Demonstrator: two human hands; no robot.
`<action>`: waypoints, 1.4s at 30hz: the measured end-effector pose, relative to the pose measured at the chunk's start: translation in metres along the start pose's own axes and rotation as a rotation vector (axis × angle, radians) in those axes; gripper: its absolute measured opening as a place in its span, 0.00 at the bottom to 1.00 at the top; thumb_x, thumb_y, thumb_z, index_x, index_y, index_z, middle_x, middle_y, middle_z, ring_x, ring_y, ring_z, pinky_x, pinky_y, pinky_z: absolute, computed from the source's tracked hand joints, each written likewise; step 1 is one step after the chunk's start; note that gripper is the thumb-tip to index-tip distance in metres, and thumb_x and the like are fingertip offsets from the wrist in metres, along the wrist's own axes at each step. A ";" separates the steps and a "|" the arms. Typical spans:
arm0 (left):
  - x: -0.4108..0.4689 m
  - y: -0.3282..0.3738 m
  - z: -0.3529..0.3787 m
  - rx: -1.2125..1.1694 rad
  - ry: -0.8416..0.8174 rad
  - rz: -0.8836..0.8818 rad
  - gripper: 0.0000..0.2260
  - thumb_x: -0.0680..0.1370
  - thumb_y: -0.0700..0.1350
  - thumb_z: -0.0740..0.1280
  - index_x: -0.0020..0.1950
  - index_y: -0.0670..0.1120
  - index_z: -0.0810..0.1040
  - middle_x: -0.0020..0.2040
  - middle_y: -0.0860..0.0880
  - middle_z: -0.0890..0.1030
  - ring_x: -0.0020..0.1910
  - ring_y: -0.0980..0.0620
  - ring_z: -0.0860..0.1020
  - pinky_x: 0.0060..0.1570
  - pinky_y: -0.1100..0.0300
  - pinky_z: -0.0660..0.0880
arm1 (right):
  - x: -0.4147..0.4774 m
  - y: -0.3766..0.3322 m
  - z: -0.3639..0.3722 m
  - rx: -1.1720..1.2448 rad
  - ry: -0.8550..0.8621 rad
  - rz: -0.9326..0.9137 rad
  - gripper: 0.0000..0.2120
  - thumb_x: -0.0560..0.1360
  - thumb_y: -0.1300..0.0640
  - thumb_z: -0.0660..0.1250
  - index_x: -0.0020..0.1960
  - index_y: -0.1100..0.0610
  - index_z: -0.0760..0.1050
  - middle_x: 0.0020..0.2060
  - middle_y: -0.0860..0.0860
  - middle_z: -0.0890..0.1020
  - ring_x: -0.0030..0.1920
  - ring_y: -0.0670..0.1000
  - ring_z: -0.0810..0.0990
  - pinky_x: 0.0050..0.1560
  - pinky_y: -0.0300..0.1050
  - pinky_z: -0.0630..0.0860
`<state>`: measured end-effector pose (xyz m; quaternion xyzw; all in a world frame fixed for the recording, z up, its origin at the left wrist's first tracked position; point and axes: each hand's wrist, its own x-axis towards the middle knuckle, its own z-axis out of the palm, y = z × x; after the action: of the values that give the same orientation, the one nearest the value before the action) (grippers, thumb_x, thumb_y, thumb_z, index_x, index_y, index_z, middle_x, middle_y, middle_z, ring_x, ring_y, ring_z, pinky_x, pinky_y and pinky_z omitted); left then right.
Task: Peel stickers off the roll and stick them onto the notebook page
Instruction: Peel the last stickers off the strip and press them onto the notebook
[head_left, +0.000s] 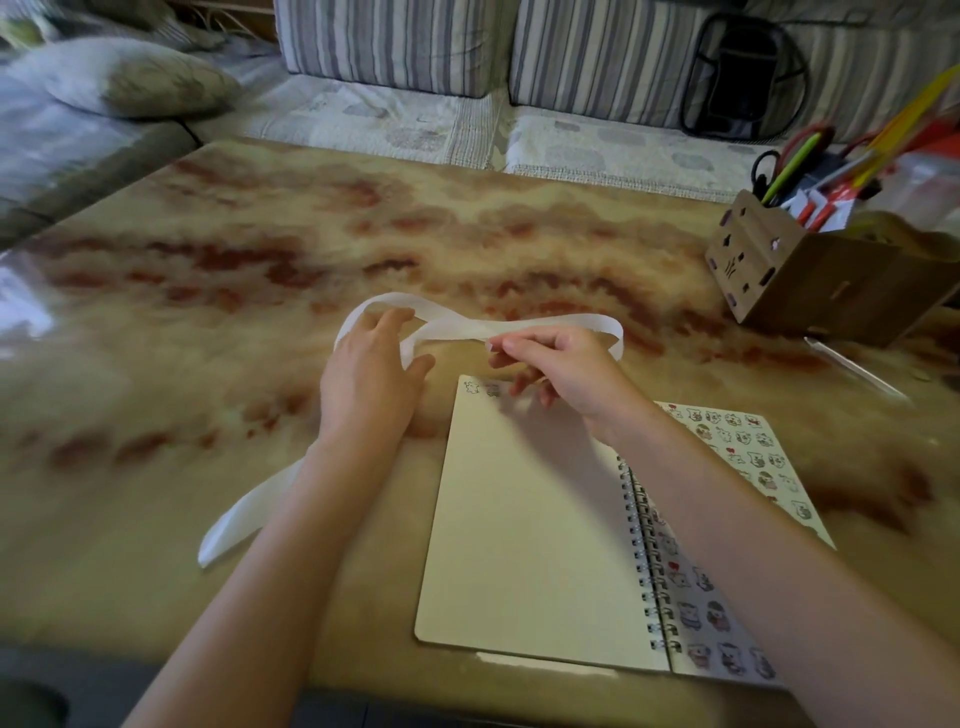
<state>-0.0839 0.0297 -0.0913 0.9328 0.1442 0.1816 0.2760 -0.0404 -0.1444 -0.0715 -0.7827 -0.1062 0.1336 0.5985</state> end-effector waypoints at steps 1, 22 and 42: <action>0.001 0.000 0.000 -0.001 -0.012 -0.013 0.18 0.76 0.46 0.68 0.65 0.49 0.74 0.63 0.48 0.76 0.57 0.47 0.75 0.49 0.56 0.69 | -0.001 0.000 0.002 0.015 -0.011 0.011 0.08 0.78 0.59 0.63 0.48 0.56 0.82 0.41 0.48 0.83 0.29 0.45 0.77 0.25 0.33 0.64; -0.043 0.010 -0.046 -0.990 -0.264 -0.373 0.08 0.74 0.46 0.71 0.51 0.45 0.84 0.38 0.51 0.84 0.35 0.59 0.80 0.52 0.51 0.78 | -0.017 -0.021 0.046 -0.093 0.084 -0.280 0.02 0.69 0.48 0.74 0.41 0.45 0.84 0.46 0.47 0.78 0.59 0.52 0.70 0.53 0.39 0.63; -0.057 0.025 -0.042 -1.003 0.053 -0.459 0.05 0.74 0.40 0.70 0.39 0.42 0.84 0.26 0.53 0.80 0.28 0.55 0.80 0.34 0.66 0.78 | -0.030 -0.009 0.056 -0.608 0.348 -0.811 0.09 0.76 0.51 0.66 0.52 0.48 0.84 0.44 0.48 0.76 0.46 0.54 0.69 0.50 0.48 0.70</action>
<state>-0.1483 0.0081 -0.0592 0.6268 0.2467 0.1867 0.7151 -0.0879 -0.1015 -0.0745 -0.8276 -0.3333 -0.2767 0.3570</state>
